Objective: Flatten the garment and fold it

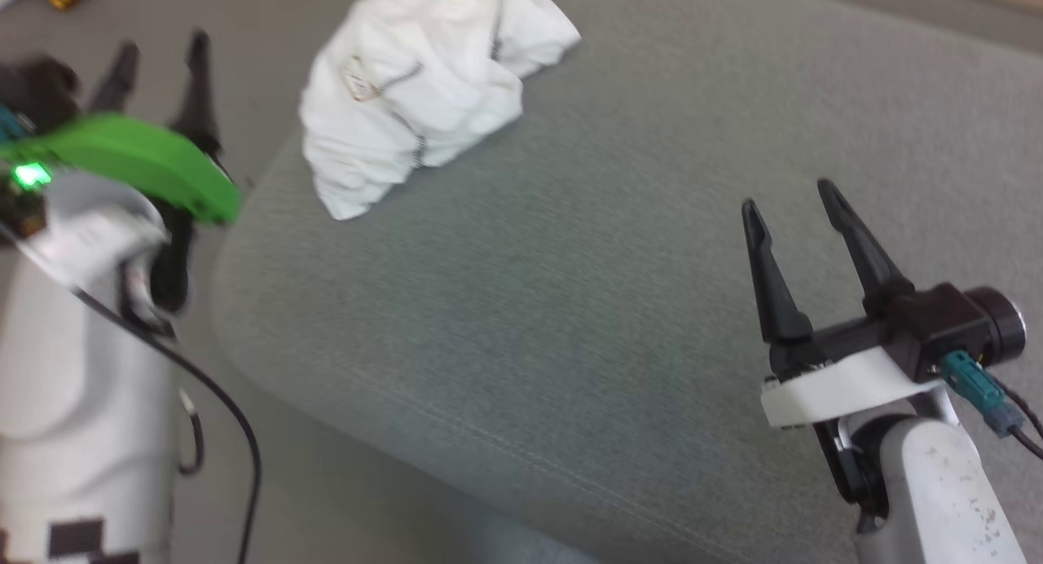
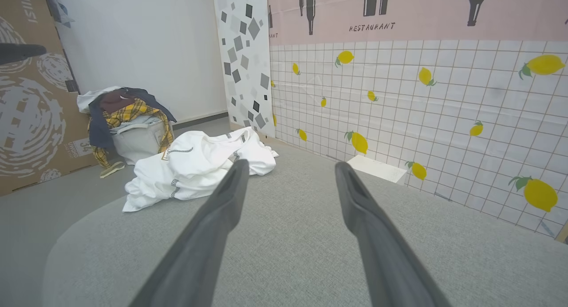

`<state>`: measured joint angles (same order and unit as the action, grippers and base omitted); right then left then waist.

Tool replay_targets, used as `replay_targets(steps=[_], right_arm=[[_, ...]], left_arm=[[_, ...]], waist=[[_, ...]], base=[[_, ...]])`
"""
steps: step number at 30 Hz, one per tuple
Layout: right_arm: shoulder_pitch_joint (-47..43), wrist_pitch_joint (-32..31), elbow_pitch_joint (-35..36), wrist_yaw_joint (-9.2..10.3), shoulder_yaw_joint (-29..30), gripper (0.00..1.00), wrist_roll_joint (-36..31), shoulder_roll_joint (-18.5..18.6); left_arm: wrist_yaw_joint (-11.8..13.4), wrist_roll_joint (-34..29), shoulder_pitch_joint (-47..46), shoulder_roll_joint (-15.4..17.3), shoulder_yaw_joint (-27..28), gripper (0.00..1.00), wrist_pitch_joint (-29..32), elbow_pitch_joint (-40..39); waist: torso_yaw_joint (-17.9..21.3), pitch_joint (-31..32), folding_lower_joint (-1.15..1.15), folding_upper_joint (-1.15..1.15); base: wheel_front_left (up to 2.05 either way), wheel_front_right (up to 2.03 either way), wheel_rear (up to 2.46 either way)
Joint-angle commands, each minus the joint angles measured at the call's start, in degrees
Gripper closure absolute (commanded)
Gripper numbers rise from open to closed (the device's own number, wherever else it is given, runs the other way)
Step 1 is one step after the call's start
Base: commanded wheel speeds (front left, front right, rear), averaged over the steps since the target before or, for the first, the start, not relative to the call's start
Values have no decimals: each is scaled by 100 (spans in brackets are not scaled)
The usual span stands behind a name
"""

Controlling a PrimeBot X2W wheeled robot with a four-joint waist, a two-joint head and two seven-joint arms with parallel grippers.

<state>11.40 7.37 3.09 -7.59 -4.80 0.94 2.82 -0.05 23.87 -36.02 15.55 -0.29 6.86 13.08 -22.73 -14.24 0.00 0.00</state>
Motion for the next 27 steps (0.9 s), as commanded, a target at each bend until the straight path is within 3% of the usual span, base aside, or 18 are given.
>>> replay_targets(steps=[1, 6, 8, 9, 12, 21, 22, 23, 24, 25, 27], right_arm=[[192, 52, 17, 10, -58, 0, -34, 6], [518, 190, -131, 10, -249, 0, 4, 6], [657, 254, -181, 10, -315, 0, 44, 6], [829, 351, -228, 10, -361, 0, 120, 6], [918, 426, -295, 10, -360, 0, 161, 6], [1016, 575, -504, 10, -401, 0, 234, 6], [1031, 598, -555, 10, -403, 0, 242, 6], [1029, 606, -575, 10, -403, 0, 240, 6], [1029, 613, -598, 10, -397, 0, 243, 6], [1028, 618, -616, 10, -389, 0, 247, 6], [1008, 631, -663, 10, -373, 0, 257, 6]], left_arm=[[-82, 269, -358, 70, 117, 0, 196, 180], [-35, 697, -1066, 461, 448, 0, 1065, 841], [48, 847, -1275, 589, 556, 0, 1456, 1011], [119, 900, -1461, 846, 562, 0, 2032, 1122], [301, 1033, -1553, 935, 667, 0, 2447, 1170], [1249, 1246, -1018, 1060, 799, 0, 4120, 1341], [1457, 1306, -709, 1050, 762, 0, 4646, 1237], [1516, 1341, -603, 1029, 762, 45, 4786, 1156], [1544, 1348, -512, 1030, 768, 76, 4827, 1032], [1563, 1309, -455, 1054, 788, 100, 4738, 918], [1511, 1138, -366, 1148, 804, 100, 4325, 681]], waist=[[1014, -1174, 0, 0], [1593, -1684, 0, 0], [1789, -1876, 0, 0], [2012, -2143, 0, 0], [2119, -2315, 0, 0], [2203, -2446, 0, 0], [2172, -2373, 0, 0], [2155, -2326, 0, 0], [2139, -2275, 0, 0], [2124, -2226, 0, 0], [2090, -2069, 0, 0]], base=[[0, 0, 0], [0, 0, 0], [0, 0, 0], [0, 0, 0], [0, 0, 0], [0, 0, 0], [0, 0, 0], [0, 0, 0], [0, 0, 0], [0, 0, 0], [0, 0, 0]])
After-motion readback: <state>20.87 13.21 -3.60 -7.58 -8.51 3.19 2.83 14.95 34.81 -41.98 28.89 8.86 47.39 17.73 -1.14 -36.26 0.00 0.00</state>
